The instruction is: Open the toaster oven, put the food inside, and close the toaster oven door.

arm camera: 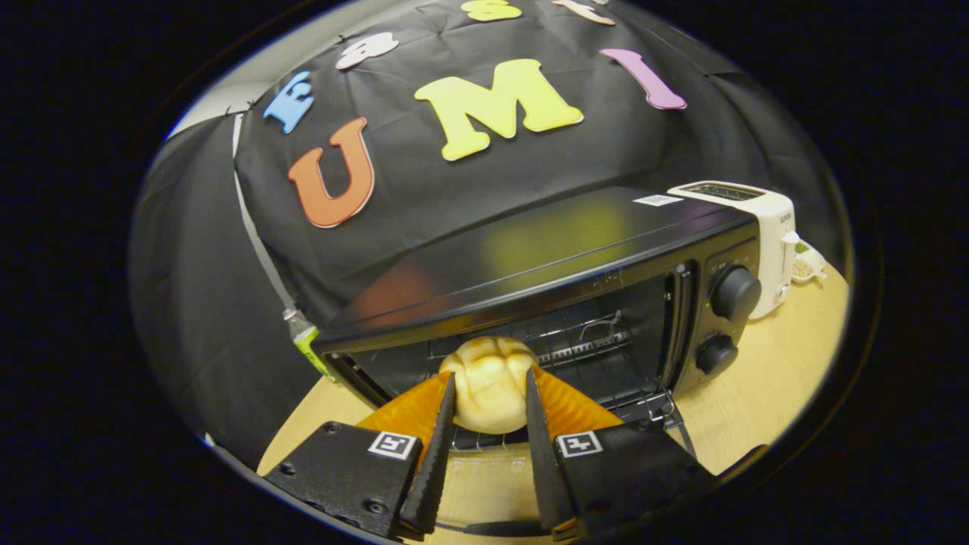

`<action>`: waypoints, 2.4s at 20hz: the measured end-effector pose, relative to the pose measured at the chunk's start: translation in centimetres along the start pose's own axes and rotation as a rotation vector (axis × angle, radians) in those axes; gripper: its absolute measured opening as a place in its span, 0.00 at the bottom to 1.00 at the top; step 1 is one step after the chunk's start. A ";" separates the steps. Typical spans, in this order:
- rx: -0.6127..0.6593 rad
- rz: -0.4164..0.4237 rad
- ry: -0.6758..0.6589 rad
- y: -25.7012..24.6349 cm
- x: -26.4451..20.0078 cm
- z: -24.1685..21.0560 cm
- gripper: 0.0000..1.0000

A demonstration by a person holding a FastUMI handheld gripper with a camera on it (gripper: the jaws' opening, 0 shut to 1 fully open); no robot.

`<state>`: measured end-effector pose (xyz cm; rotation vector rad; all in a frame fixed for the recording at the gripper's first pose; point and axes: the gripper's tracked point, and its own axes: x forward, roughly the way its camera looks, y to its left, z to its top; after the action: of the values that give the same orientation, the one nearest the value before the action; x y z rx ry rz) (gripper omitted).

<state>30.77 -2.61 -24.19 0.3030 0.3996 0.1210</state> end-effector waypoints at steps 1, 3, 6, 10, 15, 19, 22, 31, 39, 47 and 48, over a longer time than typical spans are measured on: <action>0.017 0.001 0.003 0.1 0.6 0.0 0.54; 0.049 -0.007 0.021 0.0 1.6 0.0 0.54; 0.061 -0.050 0.034 -0.9 2.8 0.3 0.55; 0.031 -0.075 0.061 -1.2 3.9 -0.4 0.67; 0.073 -0.048 0.036 -0.6 1.9 -0.1 0.91; 0.023 -0.035 0.006 -0.4 -0.9 0.4 1.00; -0.019 -0.002 -0.016 0.5 -4.0 -0.1 1.00; -0.160 0.068 -0.130 1.9 -14.5 -0.8 0.99; -0.325 0.025 0.037 -1.1 -16.3 -7.8 1.00; -0.325 -0.039 0.218 -2.4 -14.4 -14.3 1.00; -0.310 -0.041 0.234 -2.3 -14.2 -14.8 1.00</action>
<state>12.05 -3.38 -32.70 -0.0260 0.6100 0.1766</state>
